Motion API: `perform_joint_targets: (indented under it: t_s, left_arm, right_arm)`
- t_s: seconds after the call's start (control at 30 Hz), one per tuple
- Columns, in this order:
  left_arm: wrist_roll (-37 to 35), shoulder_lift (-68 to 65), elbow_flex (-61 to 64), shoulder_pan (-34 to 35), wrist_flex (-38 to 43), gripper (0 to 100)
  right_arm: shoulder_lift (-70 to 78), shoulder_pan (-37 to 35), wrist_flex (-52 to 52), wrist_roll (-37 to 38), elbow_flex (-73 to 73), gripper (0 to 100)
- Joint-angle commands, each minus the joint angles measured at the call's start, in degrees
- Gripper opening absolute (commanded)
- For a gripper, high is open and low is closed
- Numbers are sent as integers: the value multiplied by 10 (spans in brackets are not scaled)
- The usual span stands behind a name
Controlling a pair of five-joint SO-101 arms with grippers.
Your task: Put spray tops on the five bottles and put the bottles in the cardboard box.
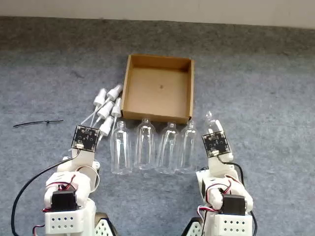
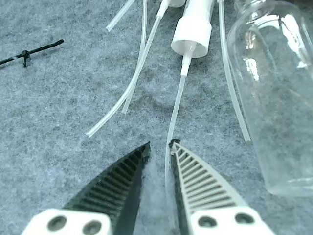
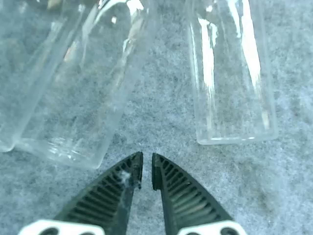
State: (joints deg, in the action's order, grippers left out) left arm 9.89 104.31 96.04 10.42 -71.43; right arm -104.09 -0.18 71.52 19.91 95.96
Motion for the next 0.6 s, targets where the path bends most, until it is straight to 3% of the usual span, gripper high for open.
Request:
perform_joint_targets:
  t_s: [0.0, 0.57]
  left_arm:
    - [2, 0, 11, 5, 7, 78]
    - [2, 0, 11, 6, 7, 78]
  right_arm:
    - [2, -3, 0, 7, 87, 19]
    - [-3, -2, 3, 7, 86, 19]
